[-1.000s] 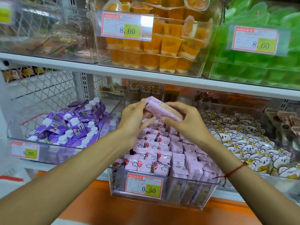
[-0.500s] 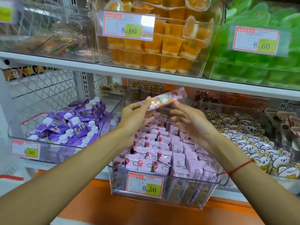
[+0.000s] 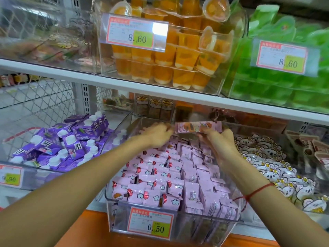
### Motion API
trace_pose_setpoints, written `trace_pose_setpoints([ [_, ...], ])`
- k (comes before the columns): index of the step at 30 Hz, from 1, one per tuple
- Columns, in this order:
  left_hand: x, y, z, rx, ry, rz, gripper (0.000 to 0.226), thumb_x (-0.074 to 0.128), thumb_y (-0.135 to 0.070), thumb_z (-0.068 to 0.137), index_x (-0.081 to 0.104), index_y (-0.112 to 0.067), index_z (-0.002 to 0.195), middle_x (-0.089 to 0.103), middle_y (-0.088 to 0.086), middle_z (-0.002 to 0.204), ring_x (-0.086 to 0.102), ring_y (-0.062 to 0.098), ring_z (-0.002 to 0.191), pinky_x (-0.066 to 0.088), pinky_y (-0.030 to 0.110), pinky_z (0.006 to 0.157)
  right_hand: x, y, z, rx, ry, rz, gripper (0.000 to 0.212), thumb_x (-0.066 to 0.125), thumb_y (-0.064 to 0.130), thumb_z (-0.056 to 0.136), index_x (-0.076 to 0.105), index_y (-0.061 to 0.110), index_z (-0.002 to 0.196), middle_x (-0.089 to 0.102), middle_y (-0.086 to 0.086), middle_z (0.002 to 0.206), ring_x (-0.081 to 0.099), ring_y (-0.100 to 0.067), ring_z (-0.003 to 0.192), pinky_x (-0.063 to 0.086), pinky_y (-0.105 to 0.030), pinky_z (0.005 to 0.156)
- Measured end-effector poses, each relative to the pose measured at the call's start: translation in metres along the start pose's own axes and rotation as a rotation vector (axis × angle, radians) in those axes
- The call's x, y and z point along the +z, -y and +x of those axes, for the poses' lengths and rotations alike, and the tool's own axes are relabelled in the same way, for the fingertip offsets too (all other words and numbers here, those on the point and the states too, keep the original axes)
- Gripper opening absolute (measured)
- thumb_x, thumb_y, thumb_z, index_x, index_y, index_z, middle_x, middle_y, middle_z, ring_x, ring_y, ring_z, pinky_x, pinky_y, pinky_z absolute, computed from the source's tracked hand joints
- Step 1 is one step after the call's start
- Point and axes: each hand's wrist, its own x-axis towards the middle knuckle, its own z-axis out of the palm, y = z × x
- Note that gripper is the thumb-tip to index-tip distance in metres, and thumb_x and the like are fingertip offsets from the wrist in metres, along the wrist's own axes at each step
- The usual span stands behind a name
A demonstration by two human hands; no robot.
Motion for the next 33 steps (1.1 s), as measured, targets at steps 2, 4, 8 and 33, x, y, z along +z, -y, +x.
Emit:
trace_pose_setpoints([
  [2, 0.005, 0.004, 0.009, -0.008, 0.143, 0.219, 0.039, 0.027, -0.032, 0.102, 0.052, -0.018, 0.128, 0.046, 0.01, 0.14, 0.042, 0.027, 0.126, 0.032, 0.039, 0.101, 0.002, -0.001, 0.008, -0.053, -0.058, -0.113, 0.031, 0.063, 0.011, 0.088, 0.054, 0.0, 0.116, 0.066, -0.014, 0.113, 0.066, -0.021, 0.094, 0.053, -0.033, 0.085],
  [4, 0.008, 0.008, 0.012, -0.043, 0.23, 0.356, 0.039, 0.027, -0.029, 0.101, 0.053, -0.016, 0.128, 0.039, 0.01, 0.145, 0.031, 0.031, 0.133, 0.019, 0.049, 0.11, 0.003, 0.001, 0.011, -0.127, -0.086, -0.227, 0.019, 0.061, 0.013, 0.09, 0.058, 0.003, 0.106, 0.064, -0.014, 0.117, 0.064, -0.026, 0.102, 0.052, -0.042, 0.091],
  [8, 0.005, 0.014, 0.008, 0.064, 0.23, 0.477, 0.038, 0.034, -0.032, 0.097, 0.051, -0.03, 0.13, 0.037, 0.005, 0.146, 0.026, 0.03, 0.134, 0.022, 0.05, 0.107, 0.005, 0.004, 0.011, -0.344, 0.005, -0.543, 0.009, 0.058, 0.018, 0.093, 0.055, 0.012, 0.099, 0.064, -0.012, 0.102, 0.064, -0.025, 0.083, 0.056, -0.038, 0.071],
  [33, -0.007, 0.006, 0.041, 0.008, 0.071, 0.148, 0.028, 0.052, -0.02, 0.095, 0.061, -0.025, 0.121, 0.059, 0.0, 0.129, 0.056, 0.019, 0.109, 0.043, 0.028, 0.093, 0.021, -0.042, 0.02, -0.413, 0.491, -1.535, 0.046, 0.022, 0.038, 0.101, 0.023, 0.034, 0.148, 0.011, -0.009, 0.157, 0.008, -0.034, 0.142, 0.013, -0.049, 0.114],
])
